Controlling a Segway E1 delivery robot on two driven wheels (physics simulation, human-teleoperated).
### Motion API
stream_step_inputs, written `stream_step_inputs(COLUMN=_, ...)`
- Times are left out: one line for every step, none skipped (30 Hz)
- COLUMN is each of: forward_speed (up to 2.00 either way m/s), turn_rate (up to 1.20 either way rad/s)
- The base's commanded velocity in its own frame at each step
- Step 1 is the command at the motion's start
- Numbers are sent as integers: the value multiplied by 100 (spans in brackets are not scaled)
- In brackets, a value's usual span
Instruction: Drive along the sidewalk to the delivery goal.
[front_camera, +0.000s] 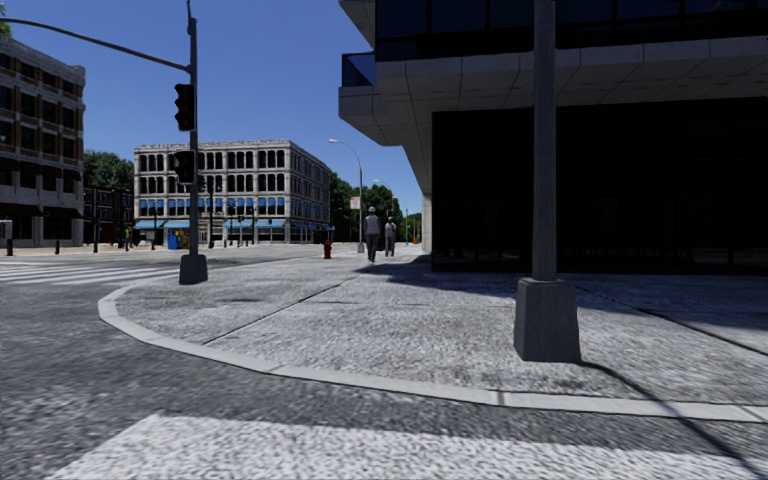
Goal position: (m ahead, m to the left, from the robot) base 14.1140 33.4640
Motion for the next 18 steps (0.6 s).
stream_step_inputs(forward_speed=200, turn_rate=0)
stream_step_inputs(forward_speed=200, turn_rate=0)
stream_step_inputs(forward_speed=200, turn_rate=0)
stream_step_inputs(forward_speed=200, turn_rate=0)
stream_step_inputs(forward_speed=200, turn_rate=0)
stream_step_inputs(forward_speed=200, turn_rate=0)
stream_step_inputs(forward_speed=200, turn_rate=0)
stream_step_inputs(forward_speed=200, turn_rate=0)
stream_step_inputs(forward_speed=200, turn_rate=0)
stream_step_inputs(forward_speed=200, turn_rate=0)
stream_step_inputs(forward_speed=200, turn_rate=0)
stream_step_inputs(forward_speed=200, turn_rate=0)
stream_step_inputs(forward_speed=200, turn_rate=0)
stream_step_inputs(forward_speed=200, turn_rate=0)
stream_step_inputs(forward_speed=200, turn_rate=0)
stream_step_inputs(forward_speed=200, turn_rate=0)
stream_step_inputs(forward_speed=186, turn_rate=0)
stream_step_inputs(forward_speed=169, turn_rate=0)
